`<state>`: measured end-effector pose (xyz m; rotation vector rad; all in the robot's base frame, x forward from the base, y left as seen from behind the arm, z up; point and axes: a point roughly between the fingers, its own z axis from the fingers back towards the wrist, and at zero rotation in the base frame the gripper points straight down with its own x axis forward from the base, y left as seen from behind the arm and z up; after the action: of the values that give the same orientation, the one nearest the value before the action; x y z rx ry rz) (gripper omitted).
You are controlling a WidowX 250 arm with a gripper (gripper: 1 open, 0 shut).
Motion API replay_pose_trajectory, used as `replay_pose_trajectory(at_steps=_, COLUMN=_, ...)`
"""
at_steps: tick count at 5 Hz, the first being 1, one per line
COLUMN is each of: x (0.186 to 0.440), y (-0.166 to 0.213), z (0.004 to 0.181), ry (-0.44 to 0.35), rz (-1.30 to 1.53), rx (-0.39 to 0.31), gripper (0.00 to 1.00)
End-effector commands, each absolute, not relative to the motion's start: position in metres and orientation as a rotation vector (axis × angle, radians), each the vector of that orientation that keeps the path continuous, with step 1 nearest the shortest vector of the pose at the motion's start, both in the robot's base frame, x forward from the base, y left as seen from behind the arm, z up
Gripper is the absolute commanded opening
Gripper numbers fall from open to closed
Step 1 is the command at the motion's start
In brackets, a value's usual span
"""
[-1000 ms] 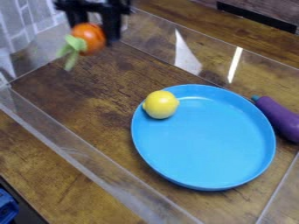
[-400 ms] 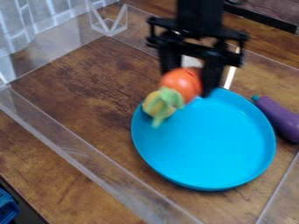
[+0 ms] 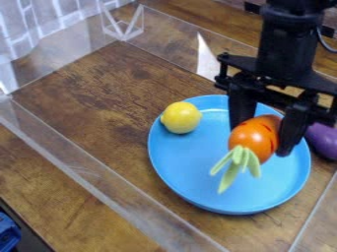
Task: Put the carrot on the blue tray
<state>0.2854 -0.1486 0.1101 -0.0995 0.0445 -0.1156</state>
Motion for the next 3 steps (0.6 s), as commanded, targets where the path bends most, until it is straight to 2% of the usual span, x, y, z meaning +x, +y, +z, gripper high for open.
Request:
replay_pose_trajectory(at_steps=1, x=0.283, y=-0.148, z=0.119, ry=0.007, rz=-0.128, rx=-0.114, gripper=0.00)
replay_pose_trajectory(at_steps=3, x=0.288, y=-0.137, z=0.118, ry=0.020, rz=-0.142, rx=-0.097, gripper=0.00)
